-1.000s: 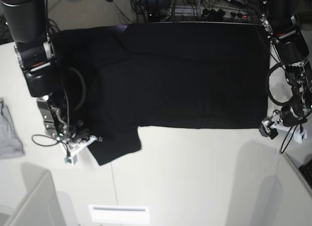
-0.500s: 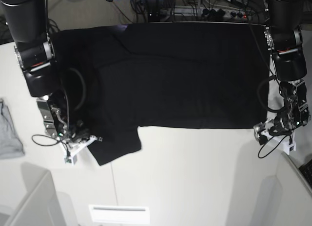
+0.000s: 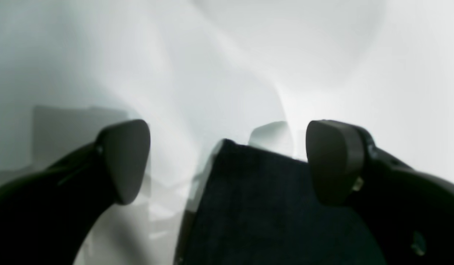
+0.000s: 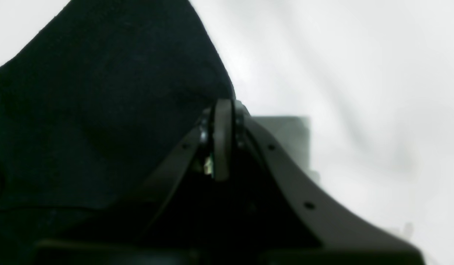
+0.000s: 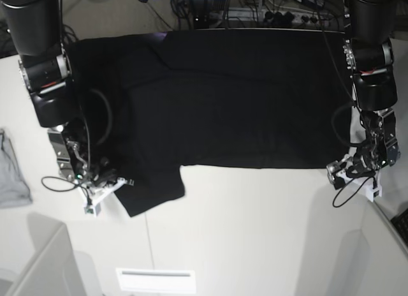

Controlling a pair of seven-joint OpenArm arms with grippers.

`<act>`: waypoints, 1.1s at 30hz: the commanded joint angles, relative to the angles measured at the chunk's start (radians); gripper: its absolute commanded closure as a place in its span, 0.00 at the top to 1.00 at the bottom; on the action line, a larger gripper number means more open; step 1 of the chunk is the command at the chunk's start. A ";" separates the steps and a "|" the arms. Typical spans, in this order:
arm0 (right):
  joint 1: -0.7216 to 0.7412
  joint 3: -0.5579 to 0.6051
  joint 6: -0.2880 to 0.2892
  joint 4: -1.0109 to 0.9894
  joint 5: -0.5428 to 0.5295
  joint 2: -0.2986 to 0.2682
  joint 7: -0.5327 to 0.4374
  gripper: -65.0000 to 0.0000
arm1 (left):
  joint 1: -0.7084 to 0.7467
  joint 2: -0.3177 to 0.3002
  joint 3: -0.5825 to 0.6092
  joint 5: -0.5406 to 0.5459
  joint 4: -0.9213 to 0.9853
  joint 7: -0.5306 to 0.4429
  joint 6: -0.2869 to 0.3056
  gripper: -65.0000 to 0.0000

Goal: Fold the T-shirt properly
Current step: 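Reach the left gripper down to the other hem corner and grasp it, then lift both hem corners and fold them toward the collar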

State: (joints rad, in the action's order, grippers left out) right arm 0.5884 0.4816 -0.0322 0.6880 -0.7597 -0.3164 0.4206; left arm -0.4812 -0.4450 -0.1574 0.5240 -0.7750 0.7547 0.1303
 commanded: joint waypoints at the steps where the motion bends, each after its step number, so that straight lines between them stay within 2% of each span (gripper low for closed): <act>1: 0.028 -0.007 0.005 0.011 -0.002 -0.011 0.005 0.00 | -0.024 -0.013 0.017 0.006 -0.014 -0.001 0.001 1.00; 4: 0.028 -0.007 0.005 0.011 -0.002 -0.011 0.004 0.00 | -0.023 -0.010 0.061 0.008 -0.014 -0.002 0.001 1.00; 12: 0.028 -0.007 0.005 0.011 -0.002 -0.011 0.004 0.00 | -0.018 0.008 0.066 0.008 -0.008 -0.002 0.001 1.00; 13: 0.028 -0.007 0.005 0.011 -0.002 -0.011 0.004 0.00 | -0.018 0.010 0.066 0.008 -0.008 -0.002 0.001 0.97; 16: 0.028 -0.007 0.005 0.011 -0.002 -0.011 0.004 0.00 | -0.017 0.010 0.066 0.008 -0.007 -0.002 0.001 0.77; 27: 0.028 -0.007 0.005 0.011 -0.002 -0.011 0.004 0.00 | 0.003 0.013 0.065 0.008 -0.005 -0.004 0.001 0.37; 33: 0.028 -0.007 0.005 0.011 -0.004 -0.011 0.004 0.00 | 0.031 0.013 0.065 0.008 -0.008 -0.004 0.001 0.00</act>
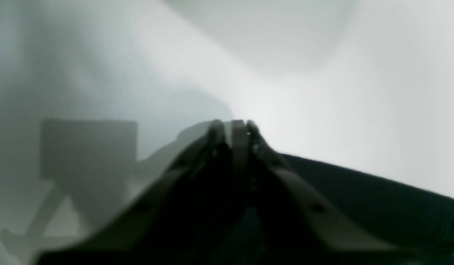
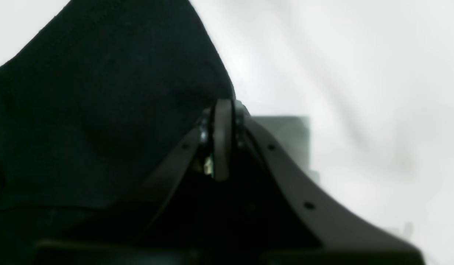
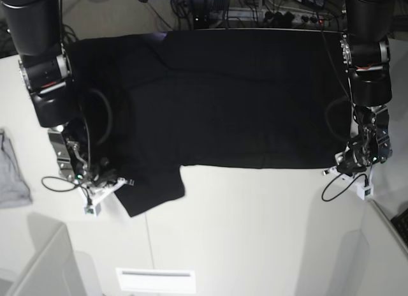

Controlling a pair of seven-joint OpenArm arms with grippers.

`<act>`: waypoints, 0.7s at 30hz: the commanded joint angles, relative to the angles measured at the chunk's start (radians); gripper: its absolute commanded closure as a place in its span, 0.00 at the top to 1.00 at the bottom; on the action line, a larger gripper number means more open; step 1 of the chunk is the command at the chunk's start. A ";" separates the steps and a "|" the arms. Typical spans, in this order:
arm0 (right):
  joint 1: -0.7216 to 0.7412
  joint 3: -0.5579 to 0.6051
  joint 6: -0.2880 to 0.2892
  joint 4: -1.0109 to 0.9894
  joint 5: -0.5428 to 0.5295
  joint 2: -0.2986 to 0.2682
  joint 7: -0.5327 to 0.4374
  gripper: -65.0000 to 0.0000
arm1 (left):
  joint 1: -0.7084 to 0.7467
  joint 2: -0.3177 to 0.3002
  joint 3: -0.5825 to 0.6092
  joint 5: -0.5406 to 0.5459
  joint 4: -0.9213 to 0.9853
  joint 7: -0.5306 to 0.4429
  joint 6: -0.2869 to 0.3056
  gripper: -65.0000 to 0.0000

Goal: Fold the T-shirt properly
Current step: 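Lift both hem corners and fold them toward the collar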

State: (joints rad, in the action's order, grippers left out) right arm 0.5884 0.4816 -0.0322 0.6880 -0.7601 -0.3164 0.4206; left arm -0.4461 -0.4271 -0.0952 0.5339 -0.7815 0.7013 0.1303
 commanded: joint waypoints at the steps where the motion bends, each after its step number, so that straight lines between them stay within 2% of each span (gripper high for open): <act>1: 0.028 -0.007 0.005 0.011 -0.003 -0.011 0.004 0.00 | -0.003 -0.006 0.002 -0.002 -0.003 0.050 0.001 0.00; 7: 0.028 -0.008 0.005 0.011 -0.006 -0.011 -0.001 0.00 | -0.004 -0.011 0.001 -0.002 -0.028 0.050 0.001 0.00; 14: 0.023 -0.008 0.005 0.016 -0.008 -0.011 -0.065 0.00 | 0.026 -0.009 0.001 -0.002 -0.198 0.057 0.001 0.00; 21: 0.025 -0.008 0.004 0.017 -0.008 -0.014 -0.098 0.00 | 0.048 -0.008 0.001 -0.001 -0.241 0.059 0.001 0.00</act>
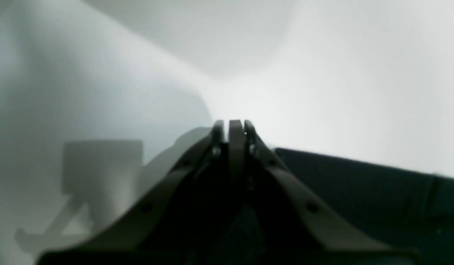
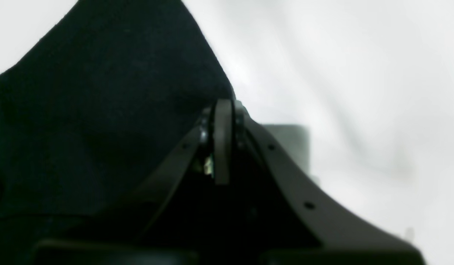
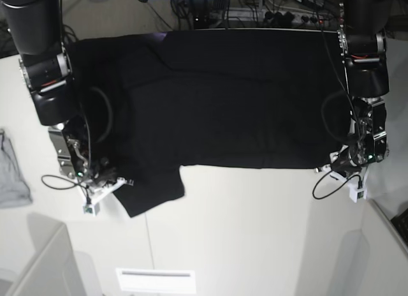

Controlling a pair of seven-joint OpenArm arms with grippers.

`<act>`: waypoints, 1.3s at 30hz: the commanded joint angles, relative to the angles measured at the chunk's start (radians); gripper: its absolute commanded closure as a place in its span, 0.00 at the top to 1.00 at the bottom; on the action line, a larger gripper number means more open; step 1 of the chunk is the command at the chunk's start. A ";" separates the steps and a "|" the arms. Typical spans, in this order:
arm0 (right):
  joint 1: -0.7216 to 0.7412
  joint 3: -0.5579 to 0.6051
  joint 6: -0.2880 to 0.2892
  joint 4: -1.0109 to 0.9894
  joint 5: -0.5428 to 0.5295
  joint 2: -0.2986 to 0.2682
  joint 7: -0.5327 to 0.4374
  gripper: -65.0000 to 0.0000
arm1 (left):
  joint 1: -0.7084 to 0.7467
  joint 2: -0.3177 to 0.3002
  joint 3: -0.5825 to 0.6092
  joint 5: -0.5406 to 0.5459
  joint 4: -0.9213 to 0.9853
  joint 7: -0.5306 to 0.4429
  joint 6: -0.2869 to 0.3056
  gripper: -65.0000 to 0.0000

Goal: Fold the T-shirt properly
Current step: 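Lift both hem corners and fold them toward the collar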

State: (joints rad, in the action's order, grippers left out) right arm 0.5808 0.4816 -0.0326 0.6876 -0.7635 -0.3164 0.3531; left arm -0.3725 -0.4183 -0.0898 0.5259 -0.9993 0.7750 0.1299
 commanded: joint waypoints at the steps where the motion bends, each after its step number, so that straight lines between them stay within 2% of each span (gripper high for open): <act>1: 0.032 -0.008 0.004 0.017 -0.004 -0.016 -0.039 0.00 | -0.024 -0.017 -0.005 0.007 -0.042 -0.015 0.001 0.00; 9: 0.032 -0.011 0.003 0.034 -0.004 -0.020 -0.056 0.00 | 0.030 -0.021 -0.005 0.009 -0.152 -0.013 0.001 0.00; 15: -0.077 -0.195 0.003 0.234 0.003 -0.042 -0.047 0.00 | 0.073 -0.023 -0.005 0.009 -0.227 -0.013 0.001 0.00; 18: -0.118 -0.225 0.001 0.303 0.003 -0.056 -0.039 0.00 | 0.096 -0.023 -0.006 0.009 -0.257 -0.013 0.001 0.00; 21: -0.138 -0.229 0.001 0.330 0.003 -0.063 0.008 0.00 | 0.120 -0.023 -0.009 0.009 -0.287 -0.013 0.001 0.00; 25: -0.169 -0.235 0.001 0.361 0.003 -0.071 0.013 0.00 | 0.171 -0.014 -0.136 0.009 -0.358 0.041 0.003 0.00; 29: -0.210 -0.289 0.001 0.404 0.003 -0.071 0.016 0.00 | 0.191 0.016 -0.233 0.009 -0.428 0.120 0.096 0.00; 31: -0.232 -0.306 0.001 0.433 0.003 -0.071 0.024 0.00 | 0.200 0.020 -0.264 0.007 -0.451 0.166 0.121 0.00; 35: -0.278 -0.363 0.001 0.499 0.003 -0.071 0.085 0.00 | 0.231 0.022 -0.281 0.007 -0.497 0.188 0.127 0.00; 39: -0.325 -0.409 0.001 0.582 0.003 -0.069 0.102 0.00 | 0.267 0.020 -0.281 0.009 -0.563 0.191 0.127 0.00</act>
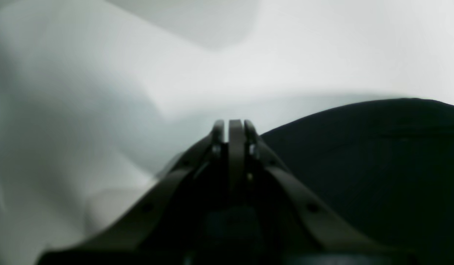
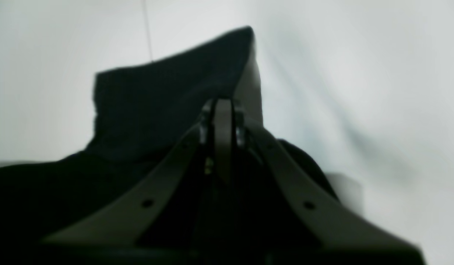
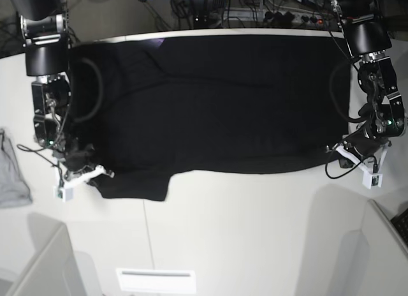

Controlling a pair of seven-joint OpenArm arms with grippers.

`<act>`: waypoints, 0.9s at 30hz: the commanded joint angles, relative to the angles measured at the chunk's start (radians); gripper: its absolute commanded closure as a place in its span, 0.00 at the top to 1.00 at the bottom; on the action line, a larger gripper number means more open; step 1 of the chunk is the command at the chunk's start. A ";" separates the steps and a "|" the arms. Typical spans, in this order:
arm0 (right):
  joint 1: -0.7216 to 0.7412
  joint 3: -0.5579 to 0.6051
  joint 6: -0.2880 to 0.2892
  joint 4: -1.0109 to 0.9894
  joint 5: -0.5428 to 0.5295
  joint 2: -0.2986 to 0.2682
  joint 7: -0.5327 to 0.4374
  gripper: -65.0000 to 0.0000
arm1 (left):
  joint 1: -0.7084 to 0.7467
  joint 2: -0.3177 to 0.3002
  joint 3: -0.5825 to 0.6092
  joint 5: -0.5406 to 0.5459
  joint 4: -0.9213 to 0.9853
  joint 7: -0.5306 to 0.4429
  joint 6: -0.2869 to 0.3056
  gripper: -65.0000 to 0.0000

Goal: Fold the T-shirt properly
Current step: 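Lift both hem corners and fold them toward the collar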

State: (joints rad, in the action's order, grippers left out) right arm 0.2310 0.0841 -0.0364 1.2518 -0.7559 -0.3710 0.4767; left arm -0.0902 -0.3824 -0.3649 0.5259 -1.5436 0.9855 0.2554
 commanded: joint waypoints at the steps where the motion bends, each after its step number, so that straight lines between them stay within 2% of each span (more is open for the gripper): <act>1: 0.015 -0.019 0.005 0.033 -0.004 -0.015 -0.022 0.00 | -0.004 -0.016 -0.007 0.009 -0.033 -0.020 0.002 0.00; 10: -0.077 -0.109 0.005 0.161 -0.004 -0.012 0.066 0.00 | 0.105 -0.014 -0.090 0.013 -0.157 -0.020 0.003 0.00; 17: -0.137 -0.155 0.005 0.237 -0.004 -0.009 0.106 0.00 | 0.178 -0.030 -0.090 0.204 -0.179 -0.020 0.003 0.00; 27: -0.233 -0.249 0.005 0.357 -0.007 -0.007 0.175 0.00 | 0.252 -0.031 -0.090 0.221 -0.240 -0.020 0.003 0.00</act>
State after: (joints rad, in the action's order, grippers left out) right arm -0.0219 -0.1547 -0.0364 1.5864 -0.7559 -0.3630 0.6758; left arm 0.1734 -0.3965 -0.4488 0.7341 -1.7649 0.9852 0.2588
